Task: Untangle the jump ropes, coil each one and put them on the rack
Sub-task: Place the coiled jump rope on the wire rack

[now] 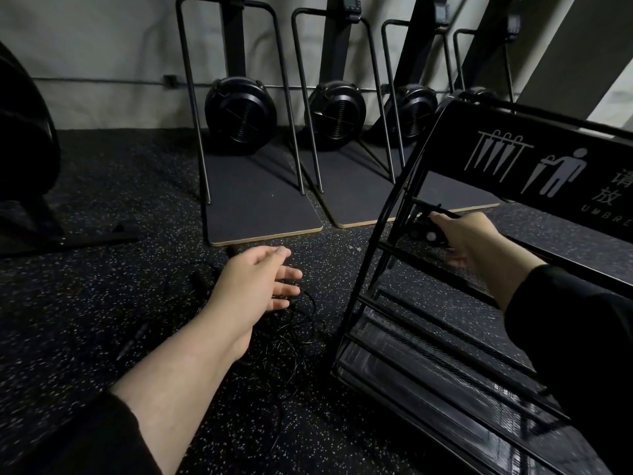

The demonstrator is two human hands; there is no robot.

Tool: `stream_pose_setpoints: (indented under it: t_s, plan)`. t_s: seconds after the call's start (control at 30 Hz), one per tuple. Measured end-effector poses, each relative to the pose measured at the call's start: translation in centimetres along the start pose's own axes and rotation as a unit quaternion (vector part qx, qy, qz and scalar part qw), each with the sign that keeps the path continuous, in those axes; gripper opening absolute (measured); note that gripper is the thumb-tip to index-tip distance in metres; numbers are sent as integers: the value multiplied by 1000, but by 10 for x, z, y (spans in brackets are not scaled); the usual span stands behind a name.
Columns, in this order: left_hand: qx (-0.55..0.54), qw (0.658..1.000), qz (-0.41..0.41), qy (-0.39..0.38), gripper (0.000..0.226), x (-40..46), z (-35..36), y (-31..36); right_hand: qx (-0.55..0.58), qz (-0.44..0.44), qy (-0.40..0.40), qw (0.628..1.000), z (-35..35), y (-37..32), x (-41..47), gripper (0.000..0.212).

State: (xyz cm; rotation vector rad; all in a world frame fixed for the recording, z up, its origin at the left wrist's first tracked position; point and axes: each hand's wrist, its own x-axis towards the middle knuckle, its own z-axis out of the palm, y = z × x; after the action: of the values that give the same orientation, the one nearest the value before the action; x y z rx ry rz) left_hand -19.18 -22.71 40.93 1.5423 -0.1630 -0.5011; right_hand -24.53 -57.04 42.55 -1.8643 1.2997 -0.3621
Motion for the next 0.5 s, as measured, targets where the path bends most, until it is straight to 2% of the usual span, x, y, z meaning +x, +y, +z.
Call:
stream_pose_setpoints:
  t_s: [0.17,0.4,0.5]
  plan:
    - [-4,1000,-3,2,20,1,0,0,-9,-4,-10,1000,-1,0,-3,63]
    - [-5,1000,-3,3,22,-1,-1,-2,-53,13,13,998,-4,-1,-5,103]
    - [-4,1000,-5,5,23,-1,-2,-3,-66,6,8,998,-6,-1,-3,102]
